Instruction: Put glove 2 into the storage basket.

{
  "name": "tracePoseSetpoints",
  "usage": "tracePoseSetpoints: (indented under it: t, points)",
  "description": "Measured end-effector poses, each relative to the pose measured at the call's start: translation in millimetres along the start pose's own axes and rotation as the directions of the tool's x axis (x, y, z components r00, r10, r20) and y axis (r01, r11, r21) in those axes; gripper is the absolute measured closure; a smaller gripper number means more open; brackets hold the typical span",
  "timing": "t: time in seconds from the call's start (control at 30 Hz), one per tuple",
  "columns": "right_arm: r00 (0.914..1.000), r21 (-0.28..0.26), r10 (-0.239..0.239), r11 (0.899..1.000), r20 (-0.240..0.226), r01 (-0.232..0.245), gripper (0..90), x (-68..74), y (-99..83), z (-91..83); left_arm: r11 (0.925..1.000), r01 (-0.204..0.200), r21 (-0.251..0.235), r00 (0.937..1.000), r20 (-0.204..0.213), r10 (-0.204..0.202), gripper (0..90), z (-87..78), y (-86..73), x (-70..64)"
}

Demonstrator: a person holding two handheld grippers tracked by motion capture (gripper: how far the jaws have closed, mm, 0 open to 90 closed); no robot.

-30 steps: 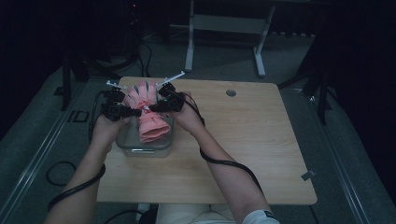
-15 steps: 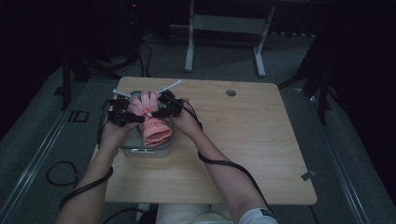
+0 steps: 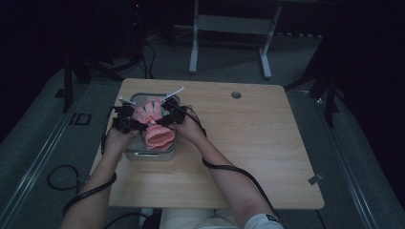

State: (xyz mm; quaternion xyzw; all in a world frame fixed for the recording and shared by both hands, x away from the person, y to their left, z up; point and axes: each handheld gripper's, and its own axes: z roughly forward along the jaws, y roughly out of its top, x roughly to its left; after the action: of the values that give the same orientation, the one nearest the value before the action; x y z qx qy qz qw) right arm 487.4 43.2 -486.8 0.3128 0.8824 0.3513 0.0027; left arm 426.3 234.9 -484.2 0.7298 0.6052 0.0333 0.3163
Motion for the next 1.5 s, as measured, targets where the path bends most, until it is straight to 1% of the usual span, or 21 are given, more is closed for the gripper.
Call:
tracePoseSetpoints:
  t: [0.07, 0.1, 0.17, 0.2, 0.23, 0.3, 0.37, 0.47, 0.57, 0.6, 0.63, 0.7, 0.8, 0.83, 0.87, 0.9, 1.03, 1.1, 1.27, 1.43, 1.5]
  points:
    - [1.0, 0.004, 0.008, 1.0, 0.006, -0.008, 65.1, -1.4, 0.7, 0.8, 0.9999, -0.013, -0.002, 0.9999, -0.009, 0.013, 76.4, 1.0, 1.5, -0.4]
    - [0.9998, 0.007, 0.017, 1.0, 0.009, -0.017, 64.6, -2.4, 1.4, 1.1, 0.9999, -0.014, -0.001, 0.9998, -0.011, 0.014, 75.5, 1.6, 2.1, 0.0]
    - [0.9997, 0.008, 0.013, 1.0, 0.019, -0.013, 63.4, -2.8, 2.1, 2.2, 1.0, -0.008, -0.001, 0.9999, -0.014, 0.008, 73.5, 2.2, 2.8, 0.1]
    - [0.9997, 0.009, 0.019, 1.0, 0.018, -0.019, 62.3, -3.6, 2.6, 2.5, 1.0, -0.006, -0.004, 0.9996, -0.028, 0.006, 71.5, 2.7, 3.4, -0.3]
    - [0.9996, 0.011, 0.021, 1.0, 0.019, -0.021, 60.9, -4.3, 2.8, 2.7, 0.9999, -0.016, -0.002, 0.9992, -0.037, 0.016, 70.3, 2.9, 3.4, -0.8]
    - [0.9992, 0.017, 0.032, 0.999, 0.022, -0.032, 56.7, -6.6, 3.6, 3.3, 0.9997, -0.022, -0.009, 0.9986, -0.048, 0.022, 67.2, 2.9, 3.6, -0.5]
    - [0.999, 0.018, 0.036, 0.999, 0.026, -0.037, 53.7, -8.1, 4.4, 4.0, 0.9989, -0.044, -0.015, 0.9967, -0.069, 0.042, 63.7, 2.1, 4.6, -0.3]
    - [0.9985, 0.009, 0.04, 0.999, 0.037, -0.04, 50.2, -9.5, 5.7, 4.6, 0.9988, -0.044, -0.022, 0.9954, -0.086, 0.042, 60.9, 1.4, 6.2, 0.3]
    - [0.9986, -0.008, 0.043, 0.999, 0.032, -0.042, 50.0, -11.1, 6.0, 1.5, 0.9985, -0.031, -0.045, 0.9968, -0.075, 0.027, 57.2, -1.8, 6.1, 1.3]
    - [0.9987, -0.014, 0.048, 0.999, 0.019, -0.048, 50.6, -12.4, 6.2, -1.4, 0.9979, -0.025, -0.06, 0.9976, -0.066, 0.021, 55.8, -4.7, 6.0, 2.3]
    - [0.998, -0.024, 0.062, 0.998, 0.006, -0.062, 50.9, -13.4, 6.8, -5.2, 0.9979, -0.025, -0.06, 0.9976, -0.066, 0.021, 55.6, -4.7, 6.0, 2.3]
    - [0.9987, -0.035, 0.051, 0.998, 0.007, -0.051, 51.2, -12.6, 8.8, -11.4, 0.9964, -0.024, -0.081, 0.9979, -0.061, 0.02, 53.5, -10.2, 7.0, 2.4]
    - [0.999, -0.055, 0.044, 0.998, 0.003, -0.043, 51.2, -10.1, 11.9, -18.9, 0.9959, -0.033, -0.084, 0.9975, -0.065, 0.027, 52.8, -13.4, 8.1, 2.0]
    - [0.999, -0.066, 0.044, 0.997, 0.002, -0.044, 51.1, -9.2, 12.8, -21.6, 0.9945, -0.029, -0.101, 0.9974, -0.069, 0.022, 52.8, -16.6, 8.5, 1.8]
    - [0.999, -0.071, 0.045, 0.996, -0.001, -0.045, 50.8, -8.7, 13.2, -23.1, 0.9945, -0.029, -0.101, 0.9974, -0.069, 0.022, 52.8, -16.6, 8.5, 1.8]
    - [0.9991, -0.076, 0.042, 0.996, -0.007, -0.043, 50.4, -7.6, 13.7, -25.0, 0.9925, -0.029, -0.119, 0.9983, -0.055, 0.023, 52.8, -21.2, 9.2, 0.6]
    - [0.9988, -0.096, 0.039, 0.994, -0.029, -0.041, 49.7, -3.8, 15.4, -30.5, 0.9892, -0.048, -0.138, 0.9978, -0.051, 0.042, 52.7, -29.2, 12.0, -5.1]
    - [0.9982, -0.108, 0.042, 0.993, -0.042, -0.047, 49.7, -3.1, 16.4, -32.7, 0.9891, -0.048, -0.139, 0.9984, -0.036, 0.044, 52.7, -31.1, 13.0, -5.9]
    - [0.9989, -0.11, 0.033, 0.993, -0.033, -0.036, 49.3, -2.3, 16.5, -36.0, 0.9874, -0.049, -0.15, 0.9987, -0.018, 0.047, 52.3, -34.6, 13.3, -8.3]
    - [0.9991, -0.124, 0.024, 0.992, -0.034, -0.028, 48.5, -2.8, 14.6, -46.4, 0.9807, -0.087, -0.175, 0.9962, -0.013, 0.086, 52.3, -42.2, 10.8, -20.0]
    - [0.9994, -0.13, 0.015, 0.991, -0.03, -0.019, 47.4, -2.2, 14.5, -51.5, 0.9782, -0.091, -0.187, 0.9957, 0.002, 0.093, 52.2, -44.8, 9.4, -25.0]
